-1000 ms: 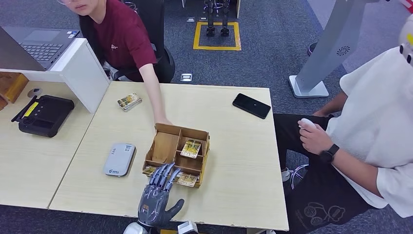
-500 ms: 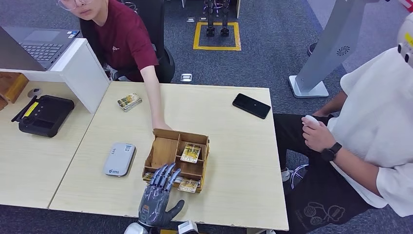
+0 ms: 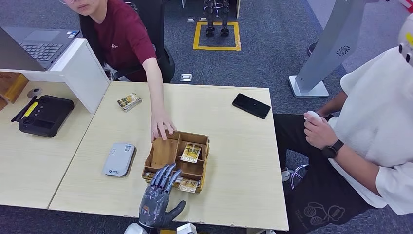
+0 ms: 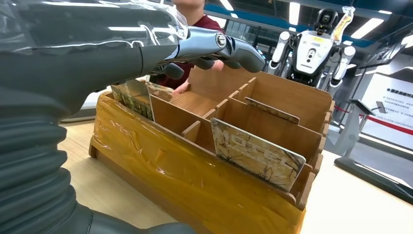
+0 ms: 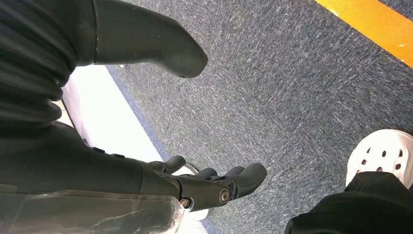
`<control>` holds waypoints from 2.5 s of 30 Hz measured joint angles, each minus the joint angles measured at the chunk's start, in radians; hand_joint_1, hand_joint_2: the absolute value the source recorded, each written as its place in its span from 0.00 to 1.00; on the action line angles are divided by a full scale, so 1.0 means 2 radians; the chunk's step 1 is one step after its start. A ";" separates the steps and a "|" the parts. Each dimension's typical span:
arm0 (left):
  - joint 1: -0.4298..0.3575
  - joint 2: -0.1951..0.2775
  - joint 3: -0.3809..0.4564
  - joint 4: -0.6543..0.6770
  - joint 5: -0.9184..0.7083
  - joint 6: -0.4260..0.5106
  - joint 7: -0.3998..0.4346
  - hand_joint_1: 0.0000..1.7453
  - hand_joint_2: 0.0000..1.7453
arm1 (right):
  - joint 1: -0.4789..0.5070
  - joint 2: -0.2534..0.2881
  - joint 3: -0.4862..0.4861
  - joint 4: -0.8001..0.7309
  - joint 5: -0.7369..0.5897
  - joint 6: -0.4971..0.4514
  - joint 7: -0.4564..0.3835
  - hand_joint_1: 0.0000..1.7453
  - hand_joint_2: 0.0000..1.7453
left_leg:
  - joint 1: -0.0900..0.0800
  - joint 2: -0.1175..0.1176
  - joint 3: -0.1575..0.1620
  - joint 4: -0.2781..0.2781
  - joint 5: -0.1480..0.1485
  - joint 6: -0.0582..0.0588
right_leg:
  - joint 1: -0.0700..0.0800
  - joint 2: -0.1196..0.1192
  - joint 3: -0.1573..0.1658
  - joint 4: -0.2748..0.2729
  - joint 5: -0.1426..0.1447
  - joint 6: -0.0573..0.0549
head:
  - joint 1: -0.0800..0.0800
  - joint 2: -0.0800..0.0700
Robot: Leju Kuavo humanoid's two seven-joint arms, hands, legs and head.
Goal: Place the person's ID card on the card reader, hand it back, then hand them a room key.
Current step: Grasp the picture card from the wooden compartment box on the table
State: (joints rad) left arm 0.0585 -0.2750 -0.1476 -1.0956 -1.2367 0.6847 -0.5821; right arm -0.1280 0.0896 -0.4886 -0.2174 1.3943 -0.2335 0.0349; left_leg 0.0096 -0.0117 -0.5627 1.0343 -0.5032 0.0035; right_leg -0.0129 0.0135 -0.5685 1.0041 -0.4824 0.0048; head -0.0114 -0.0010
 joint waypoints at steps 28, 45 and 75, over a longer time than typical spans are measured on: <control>0.000 0.000 0.000 -0.006 0.000 0.000 0.029 0.00 1.00 | -0.001 0.000 0.005 0.000 -0.001 0.001 0.001 0.00 1.00 | 0.000 0.000 0.000 0.000 0.000 0.000 | 0.000 0.000 0.000 0.000 0.000 0.000 | 0.000 0.000; -0.001 0.000 0.000 -0.005 0.010 0.000 0.011 0.00 1.00 | -0.001 0.000 0.011 0.000 -0.004 0.002 0.001 0.00 1.00 | 0.000 0.000 0.000 0.000 0.000 0.000 | 0.000 0.000 0.000 0.000 0.000 0.000 | 0.000 0.000; -0.008 0.005 0.001 -0.049 -0.083 0.000 0.078 0.00 1.00 | -0.001 0.000 0.013 0.000 -0.010 0.005 0.007 0.00 1.00 | 0.000 0.000 0.000 0.000 0.000 0.000 | 0.000 0.000 0.000 0.000 0.000 0.000 | 0.000 0.000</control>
State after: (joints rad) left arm 0.0422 -0.2659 -0.1457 -1.1939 -1.4029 0.6851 -0.4269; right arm -0.1302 0.0896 -0.4623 -0.2174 1.3733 -0.2228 0.0492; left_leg 0.0097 -0.0116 -0.5629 1.0342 -0.5032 0.0035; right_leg -0.0129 0.0135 -0.5684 1.0042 -0.4824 0.0048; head -0.0115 -0.0011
